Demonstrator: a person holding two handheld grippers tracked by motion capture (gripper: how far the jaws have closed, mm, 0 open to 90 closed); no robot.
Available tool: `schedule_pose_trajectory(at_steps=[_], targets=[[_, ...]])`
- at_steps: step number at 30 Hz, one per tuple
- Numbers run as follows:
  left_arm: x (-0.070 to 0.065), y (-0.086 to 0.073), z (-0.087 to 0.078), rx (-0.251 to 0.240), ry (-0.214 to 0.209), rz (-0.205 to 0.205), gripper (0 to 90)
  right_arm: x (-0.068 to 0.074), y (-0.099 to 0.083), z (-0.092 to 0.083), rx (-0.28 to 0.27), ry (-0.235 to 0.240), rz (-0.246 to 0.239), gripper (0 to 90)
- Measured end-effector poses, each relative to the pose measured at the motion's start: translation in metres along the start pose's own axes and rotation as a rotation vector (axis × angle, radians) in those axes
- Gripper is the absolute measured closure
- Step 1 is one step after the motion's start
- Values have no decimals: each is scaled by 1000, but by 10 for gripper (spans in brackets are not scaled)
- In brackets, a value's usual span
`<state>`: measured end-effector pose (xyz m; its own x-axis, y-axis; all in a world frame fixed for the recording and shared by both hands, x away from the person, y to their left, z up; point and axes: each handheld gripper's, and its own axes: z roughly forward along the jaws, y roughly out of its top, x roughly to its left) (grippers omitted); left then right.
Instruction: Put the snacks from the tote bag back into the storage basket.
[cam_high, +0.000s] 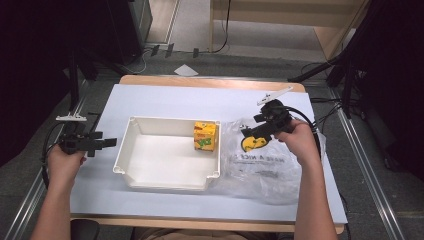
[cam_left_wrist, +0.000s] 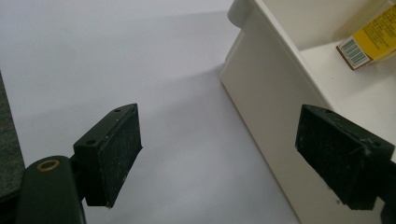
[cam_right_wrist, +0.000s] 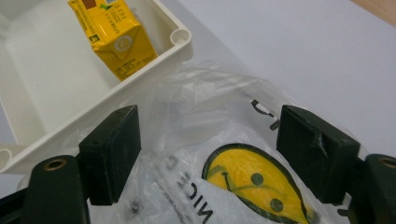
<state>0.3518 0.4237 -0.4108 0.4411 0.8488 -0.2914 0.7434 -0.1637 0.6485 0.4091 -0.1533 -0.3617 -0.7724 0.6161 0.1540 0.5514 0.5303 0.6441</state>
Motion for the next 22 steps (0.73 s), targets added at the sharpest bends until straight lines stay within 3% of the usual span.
schedule_pose_trajectory(at_steps=[5,10,17,20,22], targets=[[0,0,0,3,0,-1,152,-9,-9,-3,-15,-5,-1,222],[0,0,0,-3,-2,-1,152,-14,-16,-7,-45,-9,-37,220],[-1,0,0,-9,-8,0,152,-16,-19,-8,-44,-13,-29,221],[4,6,-3,-33,-23,-13,152,-15,-20,-9,-53,-12,-28,221],[9,11,-4,-78,3,11,149,-10,-25,-10,-58,-23,-35,220]])
